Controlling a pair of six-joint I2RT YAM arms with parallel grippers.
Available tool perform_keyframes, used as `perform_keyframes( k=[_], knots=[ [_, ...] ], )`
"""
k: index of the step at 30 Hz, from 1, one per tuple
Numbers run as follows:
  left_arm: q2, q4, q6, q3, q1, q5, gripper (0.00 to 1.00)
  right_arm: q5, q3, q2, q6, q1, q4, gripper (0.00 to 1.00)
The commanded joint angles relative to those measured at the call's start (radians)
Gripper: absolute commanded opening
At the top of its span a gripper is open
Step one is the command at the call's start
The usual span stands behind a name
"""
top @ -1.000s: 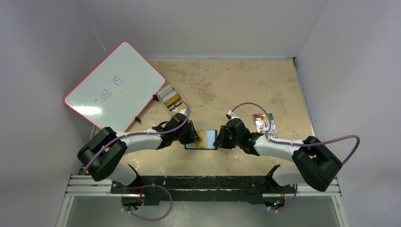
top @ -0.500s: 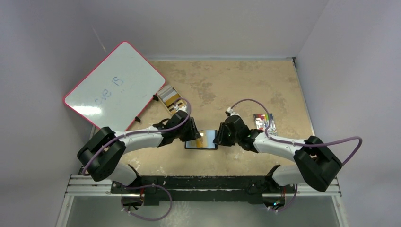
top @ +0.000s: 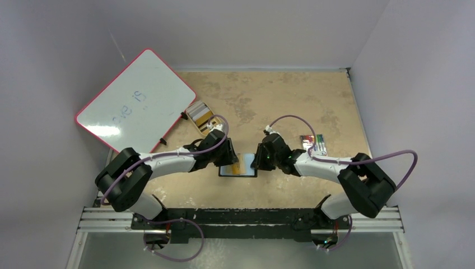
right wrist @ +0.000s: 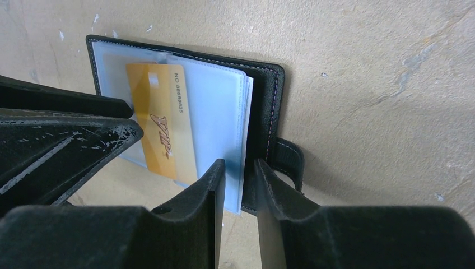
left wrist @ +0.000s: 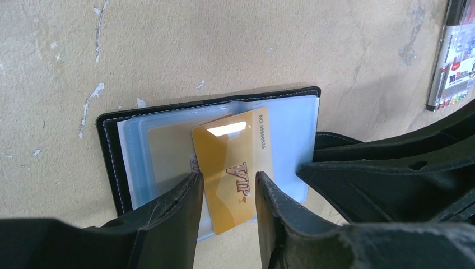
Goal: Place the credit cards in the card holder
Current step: Insert the credit card into the card holder.
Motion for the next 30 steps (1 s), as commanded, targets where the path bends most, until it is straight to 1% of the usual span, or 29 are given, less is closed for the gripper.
perform_keyframes(
  k=[1, 20, 26, 30],
  knots=[
    [0.011, 0.04, 0.0, 0.019, -0.004, -0.015, 0.39, 0.014, 0.006, 0.018, -0.011, -0.002, 0.027, 0.28],
    [0.053, 0.199, -0.059, 0.007, -0.009, 0.07, 0.38, -0.005, -0.017, 0.031, -0.009, -0.002, 0.055, 0.26],
    [0.059, 0.271, -0.12, -0.01, -0.025, 0.088, 0.38, -0.006, -0.018, 0.036, -0.009, -0.002, 0.06, 0.26],
    [0.029, 0.262, -0.13, -0.01, -0.029, 0.076, 0.38, -0.008, -0.021, 0.034, -0.009, -0.002, 0.06, 0.26]
  ],
)
